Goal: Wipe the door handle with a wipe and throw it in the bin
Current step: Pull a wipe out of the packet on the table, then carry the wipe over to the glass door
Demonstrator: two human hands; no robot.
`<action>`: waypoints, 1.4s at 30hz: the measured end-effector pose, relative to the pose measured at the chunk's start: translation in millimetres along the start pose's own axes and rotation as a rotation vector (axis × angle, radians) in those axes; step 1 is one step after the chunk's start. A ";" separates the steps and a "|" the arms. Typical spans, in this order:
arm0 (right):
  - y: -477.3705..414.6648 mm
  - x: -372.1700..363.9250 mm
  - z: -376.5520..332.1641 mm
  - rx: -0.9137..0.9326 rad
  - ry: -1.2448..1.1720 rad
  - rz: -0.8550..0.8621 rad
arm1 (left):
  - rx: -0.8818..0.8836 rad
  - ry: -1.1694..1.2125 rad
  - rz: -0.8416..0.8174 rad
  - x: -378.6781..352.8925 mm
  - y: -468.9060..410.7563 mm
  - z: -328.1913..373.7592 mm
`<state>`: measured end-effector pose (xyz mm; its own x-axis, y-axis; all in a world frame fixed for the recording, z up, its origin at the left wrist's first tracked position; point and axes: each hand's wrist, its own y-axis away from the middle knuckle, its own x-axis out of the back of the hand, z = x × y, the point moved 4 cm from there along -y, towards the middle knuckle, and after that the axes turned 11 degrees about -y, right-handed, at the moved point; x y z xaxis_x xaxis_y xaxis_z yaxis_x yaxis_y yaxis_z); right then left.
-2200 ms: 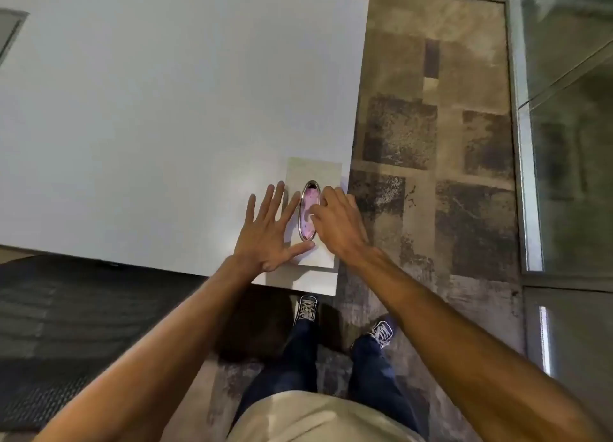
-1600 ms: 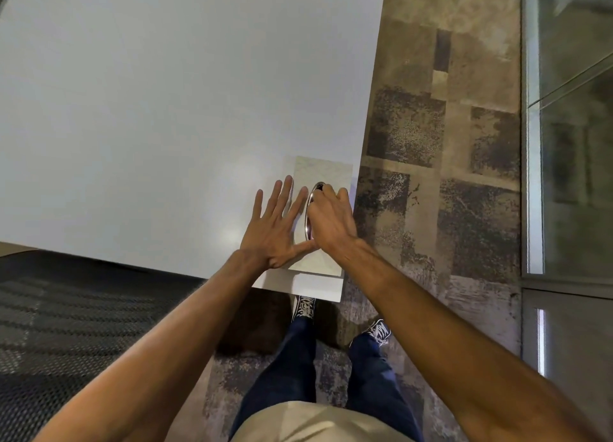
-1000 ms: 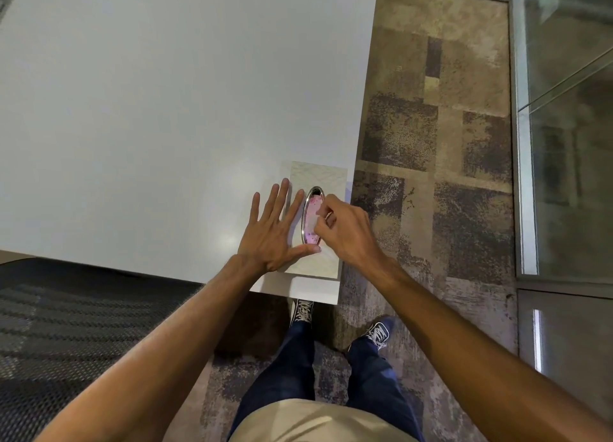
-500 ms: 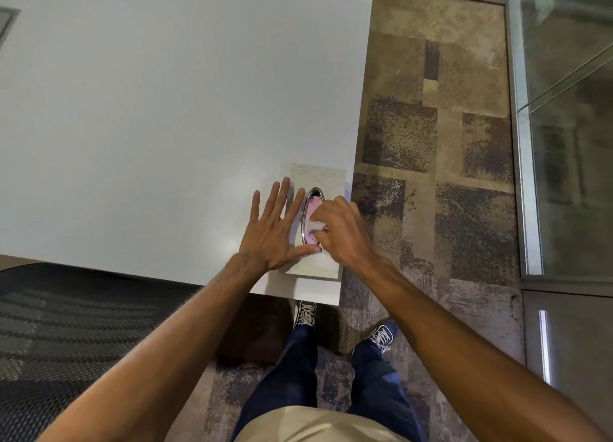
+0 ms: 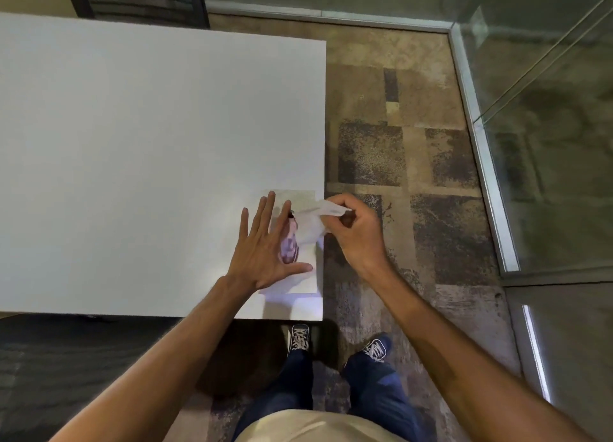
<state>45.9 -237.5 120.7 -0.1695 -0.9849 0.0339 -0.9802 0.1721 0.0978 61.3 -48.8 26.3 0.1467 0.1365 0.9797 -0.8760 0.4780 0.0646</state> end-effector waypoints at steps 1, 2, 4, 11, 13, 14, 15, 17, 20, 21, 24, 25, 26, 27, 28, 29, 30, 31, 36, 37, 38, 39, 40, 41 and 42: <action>1.4 9.9 -5.4 -0.004 -0.033 0.040 | -0.006 0.027 0.015 4.3 -3.1 6.1; 3.5 20.4 -10.8 -0.004 -0.049 0.078 | -0.011 0.046 0.025 8.5 -7.0 12.4; 9.2 43.3 -21.9 0.014 -0.037 0.140 | -0.025 0.068 0.046 16.6 -16.2 27.4; 45.1 134.7 -61.1 0.126 0.211 0.289 | -0.150 0.082 0.066 46.4 -58.1 109.4; 57.8 160.4 -70.0 0.180 0.260 0.305 | -0.212 0.117 0.067 56.3 -70.7 140.4; 64.4 172.6 -74.1 0.212 0.280 0.317 | -0.248 0.128 0.064 61.2 -77.0 156.7; 70.7 185.1 -78.1 0.248 0.322 0.334 | -0.287 0.132 0.060 66.1 -83.6 173.8; 82.9 210.1 -84.0 0.335 0.456 0.368 | -0.378 0.122 0.058 74.9 -96.4 209.3; 100.5 248.3 -86.4 0.442 0.720 0.397 | -0.507 0.089 0.067 86.2 -113.3 264.1; 105.6 263.0 -87.4 0.436 0.765 0.424 | -0.544 0.083 0.079 90.3 -117.8 282.7; 125.1 309.0 -97.0 0.467 0.908 0.537 | -0.641 0.097 0.109 102.2 -128.9 340.6; 132.4 323.3 -101.3 0.483 0.990 0.561 | -0.671 0.103 0.113 105.7 -132.5 360.3; 140.5 337.7 -106.0 0.499 1.066 0.582 | -0.699 0.109 0.116 108.9 -136.1 380.0; 149.3 352.2 -111.4 0.520 1.135 0.614 | -0.724 0.116 0.116 111.7 -139.7 399.6; 157.9 366.8 -116.6 0.543 1.194 0.657 | -0.746 0.123 0.113 114.1 -143.3 419.0; 166.1 380.8 -121.8 0.567 1.242 0.693 | -0.767 0.130 0.110 116.4 -146.5 437.6; 174.0 395.1 -126.4 0.593 1.283 0.720 | -0.792 0.140 0.113 118.4 -149.1 456.4; 181.4 409.3 -130.2 0.616 1.314 0.743 | -0.821 0.151 0.120 120.4 -151.0 475.1; 217.2 476.5 -141.0 0.675 1.417 0.868 | -0.955 0.211 0.192 129.1 -154.1 561.9; 223.5 488.9 -142.3 0.665 1.429 0.906 | -0.976 0.220 0.199 129.6 -155.1 578.2; 229.7 500.9 -144.0 0.658 1.436 0.942 | -0.997 0.223 0.204 129.7 -156.6 594.4; 235.5 512.4 -145.6 0.652 1.435 0.972 | -1.016 0.220 0.210 129.7 -158.2 609.7; 240.8 523.3 -147.2 0.646 1.434 0.998 | -1.034 0.213 0.213 129.9 -159.9 624.2; 245.9 533.8 -148.2 0.636 1.437 1.024 | -1.052 0.205 0.214 130.2 -161.8 638.1; 250.7 543.7 -148.5 0.626 1.447 1.048 | -1.069 0.198 0.214 130.5 -164.0 651.1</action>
<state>-276.8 -727.3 311.3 -0.7621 0.3260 0.5594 -0.4998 0.2529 -0.8284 -75.1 -674.4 267.1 0.1945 0.3962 0.8973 -0.0578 0.9178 -0.3927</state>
